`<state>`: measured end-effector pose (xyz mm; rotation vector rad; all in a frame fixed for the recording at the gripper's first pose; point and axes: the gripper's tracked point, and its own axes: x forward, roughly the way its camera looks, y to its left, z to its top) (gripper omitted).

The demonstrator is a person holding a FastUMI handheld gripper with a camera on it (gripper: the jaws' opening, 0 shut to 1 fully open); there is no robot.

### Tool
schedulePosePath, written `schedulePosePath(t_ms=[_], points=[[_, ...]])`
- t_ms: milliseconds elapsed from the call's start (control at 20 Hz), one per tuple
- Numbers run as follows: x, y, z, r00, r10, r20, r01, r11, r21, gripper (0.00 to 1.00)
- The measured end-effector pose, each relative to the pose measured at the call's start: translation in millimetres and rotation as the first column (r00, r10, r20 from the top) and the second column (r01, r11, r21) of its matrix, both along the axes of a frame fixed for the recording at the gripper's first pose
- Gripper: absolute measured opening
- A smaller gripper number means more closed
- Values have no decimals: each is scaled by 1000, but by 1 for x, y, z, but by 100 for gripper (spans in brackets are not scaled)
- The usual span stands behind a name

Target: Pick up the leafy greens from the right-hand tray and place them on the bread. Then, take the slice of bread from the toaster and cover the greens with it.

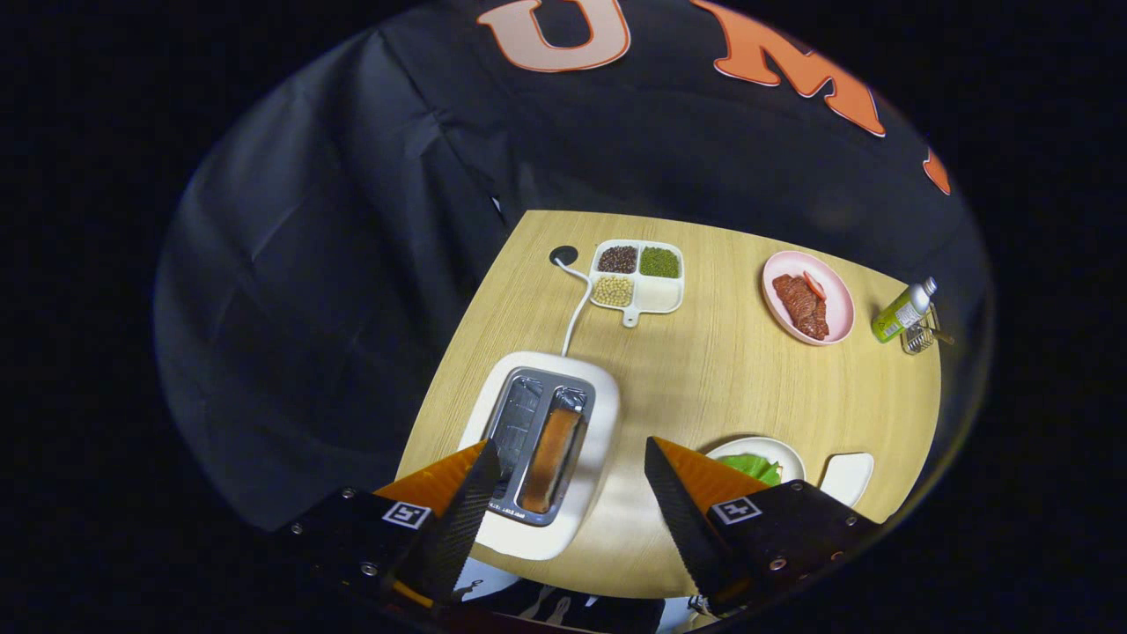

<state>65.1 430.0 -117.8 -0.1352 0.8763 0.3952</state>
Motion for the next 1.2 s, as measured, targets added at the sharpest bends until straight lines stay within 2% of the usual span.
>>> schedulePosePath(t_ms=[250, 350, 400, 450, 600, 650, 700, 900, 1200], points=[[10, 7, -29, 999, -21, -39, 18, 998, -52, 95], [11, 11, -38, 997, -35, -63, 32, 998, -58, 86], [12, 11, -42, 996, -45, -74, 41, 997, -63, 77], [12, 11, -48, 995, -50, -81, 45, 997, -66, 73], [15, 13, -51, 994, -62, -93, 56, 996, -62, 40], [14, 15, -50, 992, -71, -101, 67, 997, -48, 32], [14, 16, -51, 991, -78, -108, 74, 996, -40, 16], [13, 18, -43, 993, -55, -104, 52, 998, -31, 9], [16, 12, 3, 998, -36, -54, 38, 999, 38, 9]])
